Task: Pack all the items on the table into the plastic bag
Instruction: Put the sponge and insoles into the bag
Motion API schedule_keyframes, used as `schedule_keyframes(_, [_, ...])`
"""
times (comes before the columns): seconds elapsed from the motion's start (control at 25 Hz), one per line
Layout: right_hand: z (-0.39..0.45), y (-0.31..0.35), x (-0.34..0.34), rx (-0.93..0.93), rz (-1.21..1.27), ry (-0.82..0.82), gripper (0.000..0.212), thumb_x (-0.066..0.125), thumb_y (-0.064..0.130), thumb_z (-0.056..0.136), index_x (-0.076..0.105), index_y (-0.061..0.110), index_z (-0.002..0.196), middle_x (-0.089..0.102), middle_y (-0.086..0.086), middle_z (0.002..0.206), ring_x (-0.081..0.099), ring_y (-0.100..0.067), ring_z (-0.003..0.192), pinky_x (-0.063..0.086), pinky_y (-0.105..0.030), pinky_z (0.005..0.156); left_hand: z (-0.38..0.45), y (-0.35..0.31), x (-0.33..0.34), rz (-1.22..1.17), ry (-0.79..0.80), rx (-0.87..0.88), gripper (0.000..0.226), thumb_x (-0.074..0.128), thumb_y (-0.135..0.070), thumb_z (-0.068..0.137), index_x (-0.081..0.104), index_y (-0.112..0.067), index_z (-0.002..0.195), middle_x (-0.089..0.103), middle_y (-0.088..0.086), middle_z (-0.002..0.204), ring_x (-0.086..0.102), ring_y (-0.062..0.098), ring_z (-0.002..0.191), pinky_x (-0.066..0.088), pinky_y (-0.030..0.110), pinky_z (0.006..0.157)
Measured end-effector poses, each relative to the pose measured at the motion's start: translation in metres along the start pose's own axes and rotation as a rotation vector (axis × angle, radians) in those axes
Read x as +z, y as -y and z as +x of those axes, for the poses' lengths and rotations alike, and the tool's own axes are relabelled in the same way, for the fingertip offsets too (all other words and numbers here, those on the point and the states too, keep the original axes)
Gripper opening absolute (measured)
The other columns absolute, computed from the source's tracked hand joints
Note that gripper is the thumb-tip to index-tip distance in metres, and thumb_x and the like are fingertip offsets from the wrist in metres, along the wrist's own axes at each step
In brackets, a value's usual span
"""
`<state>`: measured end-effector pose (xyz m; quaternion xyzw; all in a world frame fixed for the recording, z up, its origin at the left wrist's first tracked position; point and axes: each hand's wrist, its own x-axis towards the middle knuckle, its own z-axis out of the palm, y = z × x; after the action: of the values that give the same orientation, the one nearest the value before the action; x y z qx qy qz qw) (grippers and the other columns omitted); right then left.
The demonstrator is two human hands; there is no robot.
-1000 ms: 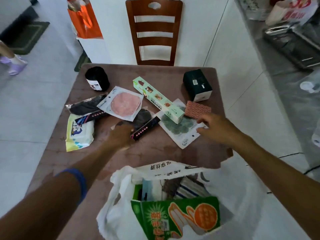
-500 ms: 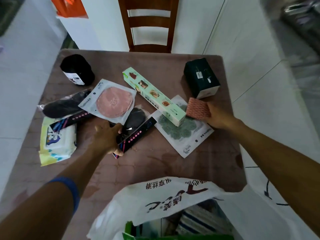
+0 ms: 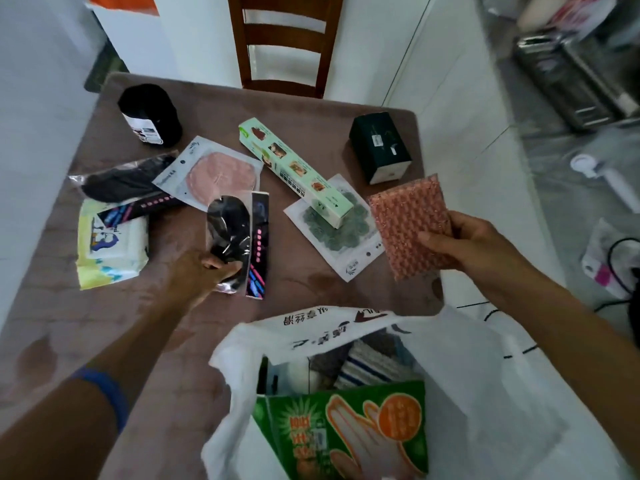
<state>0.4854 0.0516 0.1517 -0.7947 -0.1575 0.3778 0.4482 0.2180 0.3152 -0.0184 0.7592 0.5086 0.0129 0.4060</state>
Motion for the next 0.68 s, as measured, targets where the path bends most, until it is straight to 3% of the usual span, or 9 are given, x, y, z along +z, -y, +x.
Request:
schedule_keyframes(0.08, [-0.06,0.024,-0.008,-0.088,0.116,0.042,0.026,0.069,0.016,0.079,0.07,0.022,0.104,0.076,0.0,0.104,0.072,-0.018,0.095,0.059,-0.029,0.079,-0.024,0.002,0.0,-0.075,-0.071,-0.009,0.003,0.075,-0.007,0.077,0.075,-0.005,0.075,0.072,0.012,0.078,0.067,0.021,0.072,0.048,0.016,0.066])
schedule_keyframes(0.16, [-0.11,0.041,-0.009,-0.193,0.185,0.074,0.031,0.073,0.024,0.068,0.073,0.023,0.098,0.077,0.001,0.101,0.073,-0.014,0.091,0.058,-0.024,0.074,-0.05,-0.003,-0.011,-0.23,-0.127,-0.086,0.022,0.066,0.001,0.079,0.073,-0.018,0.071,0.073,0.014,0.086,0.067,0.029,0.077,0.057,0.028,0.077])
schedule_keyframes(0.24, [-0.146,0.038,0.003,-0.212,0.12,0.111,0.027,0.075,0.019,0.068,0.073,0.024,0.095,0.077,0.004,0.096,0.073,-0.01,0.086,0.058,-0.023,0.072,-0.082,-0.017,-0.033,-0.423,-0.145,-0.139,0.032,0.063,0.003,0.082,0.068,-0.025,0.069,0.071,0.012,0.085,0.067,0.027,0.078,0.057,0.04,0.081])
schedule_keyframes(0.32, [-0.162,0.019,0.031,-0.128,-0.189,0.256,0.025,0.076,0.014,0.077,0.07,0.025,0.099,0.076,0.005,0.094,0.071,-0.01,0.086,0.059,-0.03,0.074,-0.111,-0.031,-0.055,-0.514,-0.182,-0.093,0.032,0.063,0.006,0.084,0.067,-0.023,0.069,0.069,0.011,0.083,0.065,0.024,0.077,0.057,0.035,0.076])
schedule_keyframes(0.36, [-0.164,0.007,0.048,-0.105,-0.425,0.355,0.029,0.076,0.021,0.079,0.066,0.026,0.106,0.073,0.008,0.1,0.068,-0.01,0.091,0.058,-0.035,0.08,-0.126,-0.037,-0.068,-0.57,-0.193,-0.048,0.032,0.063,0.008,0.083,0.067,-0.02,0.069,0.07,0.01,0.08,0.064,0.024,0.077,0.057,0.031,0.073])
schedule_keyframes(0.44, [-0.164,-0.01,0.074,-0.115,-0.683,0.39,0.055,0.075,0.038,0.077,0.052,0.032,0.127,0.06,0.017,0.12,0.06,-0.009,0.108,0.052,-0.035,0.093,-0.156,-0.054,-0.095,-0.679,-0.162,0.104,0.03,0.063,0.011,0.082,0.067,-0.016,0.068,0.07,0.003,0.072,0.065,0.022,0.077,0.058,0.026,0.07])
schedule_keyframes(0.48, [-0.165,-0.012,0.08,-0.127,-0.584,0.327,0.062,0.075,0.042,0.076,0.046,0.038,0.13,0.056,0.019,0.125,0.058,-0.009,0.115,0.05,-0.034,0.097,-0.168,-0.063,-0.106,-0.704,-0.126,0.194,0.03,0.064,0.01,0.082,0.067,-0.016,0.067,0.07,0.001,0.071,0.066,0.021,0.078,0.059,0.027,0.071])
schedule_keyframes(0.56, [-0.166,0.002,0.086,-0.121,-0.134,0.239,0.065,0.079,0.041,0.073,0.045,0.046,0.127,0.058,0.02,0.125,0.059,-0.008,0.116,0.052,-0.035,0.097,-0.194,-0.082,-0.12,-0.711,-0.038,0.366,0.029,0.067,0.003,0.081,0.063,-0.019,0.064,0.068,0.005,0.073,0.066,0.022,0.077,0.058,0.032,0.069])
schedule_keyframes(0.68, [-0.168,0.027,0.088,-0.04,0.512,0.32,0.051,0.077,0.021,0.077,0.056,0.021,0.124,0.072,0.004,0.106,0.071,-0.013,0.093,0.059,-0.031,0.081,-0.227,-0.115,-0.109,-0.487,0.084,0.63,0.017,0.074,-0.013,0.076,0.058,-0.015,0.07,0.062,0.016,0.078,0.063,0.035,0.076,0.056,0.049,0.066])
